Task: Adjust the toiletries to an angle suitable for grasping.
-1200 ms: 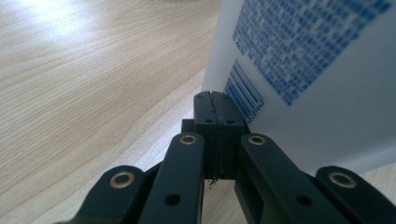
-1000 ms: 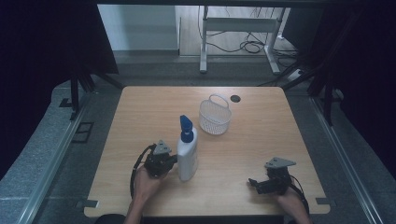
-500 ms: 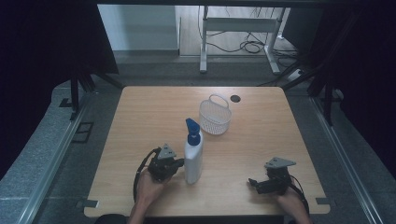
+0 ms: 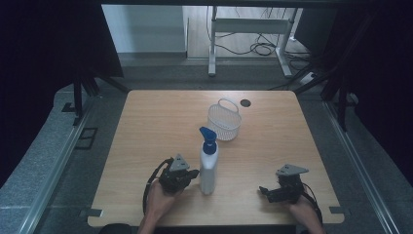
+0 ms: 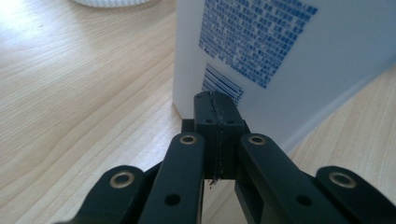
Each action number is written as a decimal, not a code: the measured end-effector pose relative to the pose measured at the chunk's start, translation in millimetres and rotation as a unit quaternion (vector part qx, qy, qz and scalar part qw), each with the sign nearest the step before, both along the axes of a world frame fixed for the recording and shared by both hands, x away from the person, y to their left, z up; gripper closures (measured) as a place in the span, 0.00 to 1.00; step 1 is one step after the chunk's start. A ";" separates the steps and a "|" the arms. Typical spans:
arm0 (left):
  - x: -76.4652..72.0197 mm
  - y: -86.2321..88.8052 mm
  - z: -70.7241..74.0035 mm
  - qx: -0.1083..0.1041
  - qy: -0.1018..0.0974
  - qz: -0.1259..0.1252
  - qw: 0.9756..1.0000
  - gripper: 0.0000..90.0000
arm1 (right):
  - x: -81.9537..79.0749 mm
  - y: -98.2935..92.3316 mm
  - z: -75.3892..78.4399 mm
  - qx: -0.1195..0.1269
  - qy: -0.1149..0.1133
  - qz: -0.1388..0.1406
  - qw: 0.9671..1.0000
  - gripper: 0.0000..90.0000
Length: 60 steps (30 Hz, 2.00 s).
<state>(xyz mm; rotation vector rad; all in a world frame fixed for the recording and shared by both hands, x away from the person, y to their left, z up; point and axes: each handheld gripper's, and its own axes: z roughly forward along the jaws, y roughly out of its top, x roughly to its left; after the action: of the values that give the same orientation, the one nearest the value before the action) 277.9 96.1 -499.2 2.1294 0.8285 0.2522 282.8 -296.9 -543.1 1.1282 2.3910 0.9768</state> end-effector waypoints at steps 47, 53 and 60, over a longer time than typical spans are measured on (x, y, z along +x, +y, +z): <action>-29.1 -40.1 -0.6 -0.011 0.006 -0.066 0.998 0.99 | 0.0 0.0 0.0 0.000 0.000 0.000 1.000 0.00; -28.3 -46.0 -1.6 -0.009 0.006 -0.072 0.997 0.98 | 0.0 0.0 0.0 0.000 0.000 0.000 1.000 0.00; -30.5 -37.9 0.1 -0.001 -0.001 -0.059 0.998 0.92 | 0.0 0.1 0.0 0.000 0.000 0.000 1.000 0.00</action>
<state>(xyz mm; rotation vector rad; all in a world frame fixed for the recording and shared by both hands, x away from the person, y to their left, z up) 247.3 58.2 -499.1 2.1675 0.6986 0.1914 282.7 -296.9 -543.1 1.1281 2.3911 0.9773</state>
